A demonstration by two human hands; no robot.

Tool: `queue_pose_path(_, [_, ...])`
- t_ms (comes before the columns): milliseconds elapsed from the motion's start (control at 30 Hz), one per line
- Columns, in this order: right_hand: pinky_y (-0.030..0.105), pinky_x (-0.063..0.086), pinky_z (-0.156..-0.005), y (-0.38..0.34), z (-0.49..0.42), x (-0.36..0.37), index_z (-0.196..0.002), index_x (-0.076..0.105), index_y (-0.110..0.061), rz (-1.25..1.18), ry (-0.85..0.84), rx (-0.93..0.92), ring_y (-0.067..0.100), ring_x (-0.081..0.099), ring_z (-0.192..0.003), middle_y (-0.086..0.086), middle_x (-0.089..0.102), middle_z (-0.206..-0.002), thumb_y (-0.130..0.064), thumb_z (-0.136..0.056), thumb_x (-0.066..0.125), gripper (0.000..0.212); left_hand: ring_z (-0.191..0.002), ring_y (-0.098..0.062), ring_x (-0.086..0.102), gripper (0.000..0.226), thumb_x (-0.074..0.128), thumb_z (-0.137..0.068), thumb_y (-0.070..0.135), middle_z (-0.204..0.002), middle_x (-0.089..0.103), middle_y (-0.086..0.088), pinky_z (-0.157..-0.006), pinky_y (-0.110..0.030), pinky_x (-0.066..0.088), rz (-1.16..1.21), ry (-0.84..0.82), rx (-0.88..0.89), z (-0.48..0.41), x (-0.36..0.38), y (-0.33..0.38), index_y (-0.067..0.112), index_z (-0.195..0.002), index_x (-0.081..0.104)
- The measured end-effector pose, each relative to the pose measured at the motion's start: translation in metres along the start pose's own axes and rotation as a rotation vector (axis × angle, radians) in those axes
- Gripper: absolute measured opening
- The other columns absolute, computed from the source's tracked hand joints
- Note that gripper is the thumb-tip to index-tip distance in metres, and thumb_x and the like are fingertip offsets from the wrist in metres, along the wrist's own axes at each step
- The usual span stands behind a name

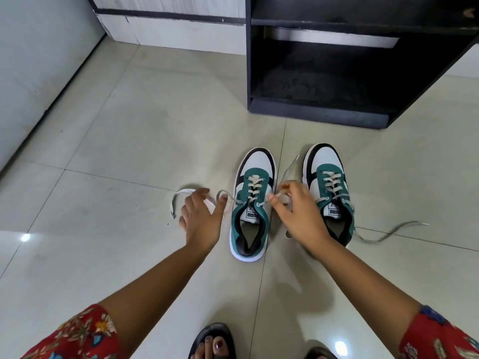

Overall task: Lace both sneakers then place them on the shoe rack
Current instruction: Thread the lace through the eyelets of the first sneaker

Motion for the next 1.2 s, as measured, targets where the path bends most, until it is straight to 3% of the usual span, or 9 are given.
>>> queue_pose_path(67, [0.019,0.043,-0.064,-0.012,0.013,-0.015,-0.090,0.057,-0.017,0.045,0.158,-0.110,0.013,0.056,-0.078,-0.002,0.057,-0.089,-0.046,-0.092,0.044,0.032,-0.107,-0.019,0.049,0.035,0.038,-0.091,0.053,-0.106,0.056,0.001,-0.096,-0.041,0.035,0.125,-0.035,-0.075,0.008,0.003,-0.004,0.022,-0.094,0.054])
queue_pose_path(100, [0.025,0.042,-0.058,-0.014,0.019,-0.014,-0.080,0.056,-0.015,0.066,0.137,-0.082,0.016,0.056,-0.068,0.000,0.059,-0.075,-0.049,-0.093,0.039,0.040,-0.103,-0.023,0.054,0.040,0.032,-0.093,0.052,-0.104,0.061,-0.003,-0.092,-0.040,0.040,0.191,-0.120,-0.112,0.012,0.009,-0.003,0.021,-0.089,0.057])
queue_pose_path(200, [0.029,0.039,-0.057,-0.002,0.030,0.012,-0.072,0.057,-0.012,0.030,-0.130,0.176,0.019,0.058,-0.063,0.001,0.059,-0.064,-0.054,-0.092,0.035,0.051,-0.097,-0.021,0.053,0.050,0.025,-0.097,0.046,-0.100,0.062,-0.001,-0.085,-0.031,0.035,0.376,-0.269,-0.203,0.021,0.022,0.010,0.015,-0.103,0.064])
queue_pose_path(333, [0.013,0.041,-0.065,0.000,0.019,0.020,-0.089,0.058,-0.020,-0.471,-0.045,0.309,0.008,0.056,-0.081,-0.015,0.058,-0.082,-0.031,-0.091,0.055,0.011,-0.096,-0.020,0.057,0.032,0.041,-0.095,0.039,-0.090,0.064,0.003,-0.083,-0.031,0.039,0.497,-0.189,-0.148,0.017,0.022,0.033,0.020,-0.089,0.066])
queue_pose_path(467, [0.020,0.033,-0.057,-0.004,0.010,0.026,-0.081,0.065,-0.022,-0.887,-0.134,0.536,0.007,0.045,-0.063,-0.006,0.053,-0.070,-0.020,-0.087,0.059,0.009,-0.085,-0.006,0.059,0.027,0.046,-0.094,0.025,-0.090,0.066,0.003,-0.072,-0.014,0.042,0.604,-0.213,-0.105,0.014,0.020,0.045,0.017,-0.078,0.066])
queue_pose_path(700, [0.015,0.038,-0.053,-0.008,0.009,0.034,-0.091,0.065,-0.021,-0.844,-0.186,0.554,0.000,0.050,-0.052,-0.010,0.054,-0.062,-0.021,-0.085,0.064,0.006,-0.044,0.004,0.047,0.025,0.037,-0.098,0.018,-0.078,0.062,-0.001,-0.044,-0.008,0.035,0.678,-0.302,-0.093,0.014,0.020,0.039,0.012,-0.083,0.056])
queue_pose_path(800, [0.013,0.037,-0.046,-0.014,0.006,0.033,-0.085,0.063,-0.022,-0.843,-0.188,0.508,-0.003,0.048,-0.045,-0.014,0.056,-0.051,-0.019,-0.088,0.060,0.005,-0.043,0.002,0.044,0.026,0.036,-0.097,0.016,-0.074,0.061,0.001,-0.043,-0.010,0.033,0.645,-0.335,-0.095,0.011,0.021,0.038,0.016,-0.080,0.055])
queue_pose_path(933, [0.019,0.028,-0.046,-0.013,0.001,0.038,-0.076,0.055,-0.021,-1.030,-0.176,0.524,0.004,0.041,-0.048,-0.008,0.065,-0.065,-0.013,-0.092,0.050,0.019,-0.043,-0.001,0.039,0.027,0.036,-0.095,0.013,-0.068,0.054,0.002,-0.040,-0.010,0.030,0.616,-0.360,-0.094,0.003,0.021,0.038,0.016,-0.074,0.053])
queue_pose_path(1200, [0.018,0.029,-0.044,0.004,0.002,0.048,-0.081,0.046,-0.014,-1.266,-0.041,0.665,0.007,0.036,-0.045,-0.008,0.047,-0.045,-0.001,-0.093,0.039,0.019,-0.044,-0.003,0.041,0.030,0.035,-0.092,0.006,-0.062,0.046,-0.001,-0.041,-0.009,0.034,0.693,-0.306,-0.180,0.000,0.028,0.034,0.014,-0.067,0.049])
Point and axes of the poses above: each hand's wrist, its own z-axis away from the middle knuckle, its own x-axis out of the palm, y = z × x, the point moved 5 cm from there along -z, towards the middle knuckle
